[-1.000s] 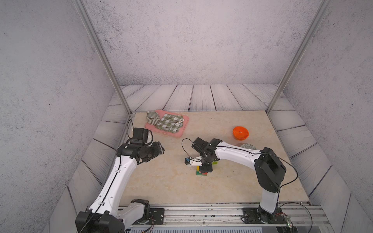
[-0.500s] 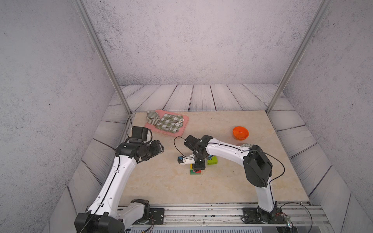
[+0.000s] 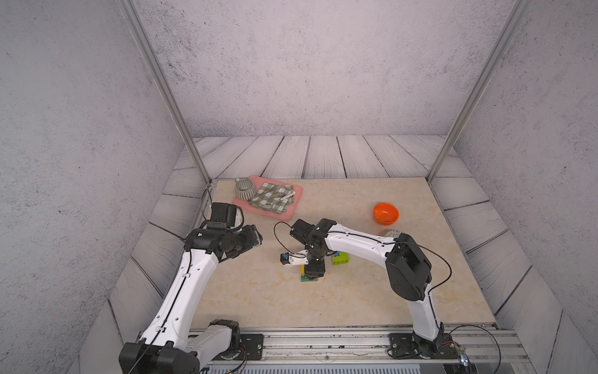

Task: Assemble the letter s with lego
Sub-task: Assemble the lego brick with the lego brick.

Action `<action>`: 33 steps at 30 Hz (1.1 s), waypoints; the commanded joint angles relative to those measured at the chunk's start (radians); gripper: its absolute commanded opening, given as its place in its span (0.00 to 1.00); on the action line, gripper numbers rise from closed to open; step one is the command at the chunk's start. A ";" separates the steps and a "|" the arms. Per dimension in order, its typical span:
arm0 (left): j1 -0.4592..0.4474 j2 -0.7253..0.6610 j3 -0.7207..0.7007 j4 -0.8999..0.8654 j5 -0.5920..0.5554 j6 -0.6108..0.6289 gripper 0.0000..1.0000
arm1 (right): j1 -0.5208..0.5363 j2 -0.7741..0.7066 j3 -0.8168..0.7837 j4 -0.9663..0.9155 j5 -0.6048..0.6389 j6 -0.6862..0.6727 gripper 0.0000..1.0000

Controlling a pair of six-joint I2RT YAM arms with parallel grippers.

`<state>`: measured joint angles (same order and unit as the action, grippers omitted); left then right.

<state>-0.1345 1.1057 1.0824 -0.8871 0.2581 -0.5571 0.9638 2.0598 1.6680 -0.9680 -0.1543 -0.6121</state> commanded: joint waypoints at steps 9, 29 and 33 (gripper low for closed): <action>0.012 -0.012 0.032 -0.024 -0.008 0.009 0.67 | -0.025 -0.192 -0.051 0.032 0.021 0.018 0.89; 0.014 0.005 0.048 -0.016 0.006 -0.001 0.67 | -0.122 -0.654 -0.997 1.057 -0.109 0.302 0.94; 0.014 0.005 0.047 -0.013 0.009 -0.004 0.67 | -0.122 -0.584 -1.021 1.193 -0.133 0.342 0.94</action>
<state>-0.1307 1.1069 1.1175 -0.9009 0.2592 -0.5575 0.8402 1.4425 0.6632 0.0544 -0.2516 -0.3309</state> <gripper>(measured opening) 0.666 0.936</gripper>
